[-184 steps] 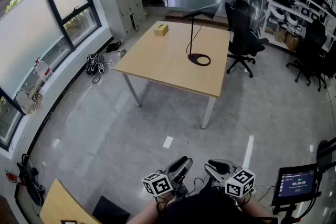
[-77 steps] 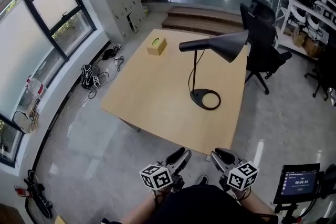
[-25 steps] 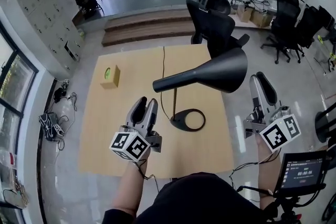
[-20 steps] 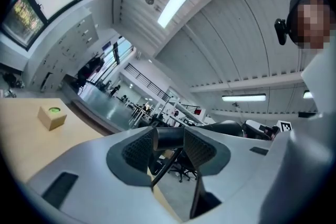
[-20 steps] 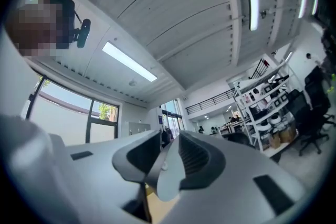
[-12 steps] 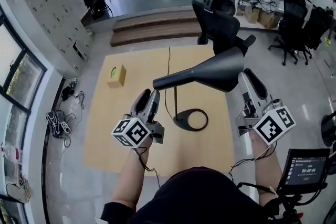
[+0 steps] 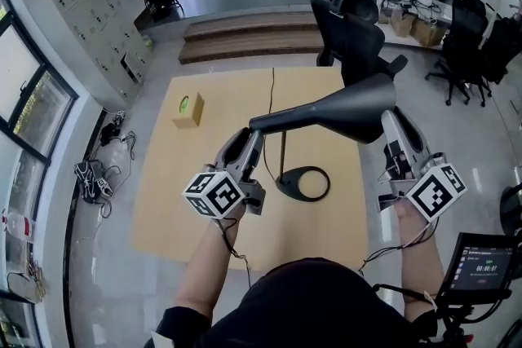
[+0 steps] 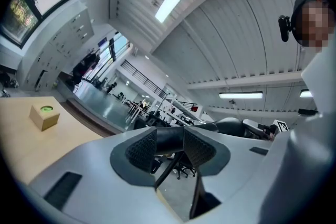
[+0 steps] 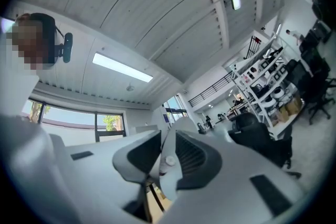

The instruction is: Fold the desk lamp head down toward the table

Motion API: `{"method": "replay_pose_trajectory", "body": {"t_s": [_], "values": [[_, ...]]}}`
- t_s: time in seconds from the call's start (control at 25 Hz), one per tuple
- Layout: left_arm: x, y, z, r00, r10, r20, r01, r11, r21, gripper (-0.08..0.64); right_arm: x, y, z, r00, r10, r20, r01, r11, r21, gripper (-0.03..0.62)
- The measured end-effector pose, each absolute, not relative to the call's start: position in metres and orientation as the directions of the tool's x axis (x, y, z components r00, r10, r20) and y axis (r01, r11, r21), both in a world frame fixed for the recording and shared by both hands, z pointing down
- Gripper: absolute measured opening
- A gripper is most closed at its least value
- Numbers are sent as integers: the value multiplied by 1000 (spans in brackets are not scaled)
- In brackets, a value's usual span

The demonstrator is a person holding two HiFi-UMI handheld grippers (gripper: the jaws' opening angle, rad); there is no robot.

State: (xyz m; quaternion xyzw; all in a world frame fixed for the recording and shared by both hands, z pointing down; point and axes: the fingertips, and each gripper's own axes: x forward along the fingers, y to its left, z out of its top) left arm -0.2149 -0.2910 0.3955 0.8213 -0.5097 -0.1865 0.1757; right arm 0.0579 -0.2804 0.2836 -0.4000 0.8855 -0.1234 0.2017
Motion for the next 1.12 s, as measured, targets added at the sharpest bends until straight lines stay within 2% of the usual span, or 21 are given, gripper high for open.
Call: {"method": "replay_pose_trajectory", "body": {"t_s": [0.12,0.64,1.12], "values": [[-219,-291,395,406,-904,-132,-768,-416,488,163,54,-279,281,-606,-750,-265,-651,660,-375,54],[-213,-303,401,412,-903,-120,-762,-414,498,163,60,-280,288,-611,-741,-278,-617,666,-419,47],[-214,-300,388,405,-910,-85,-819,-403,408,163,68,-280,302,-601,-745,-289,-568,652,-502,44]]}}
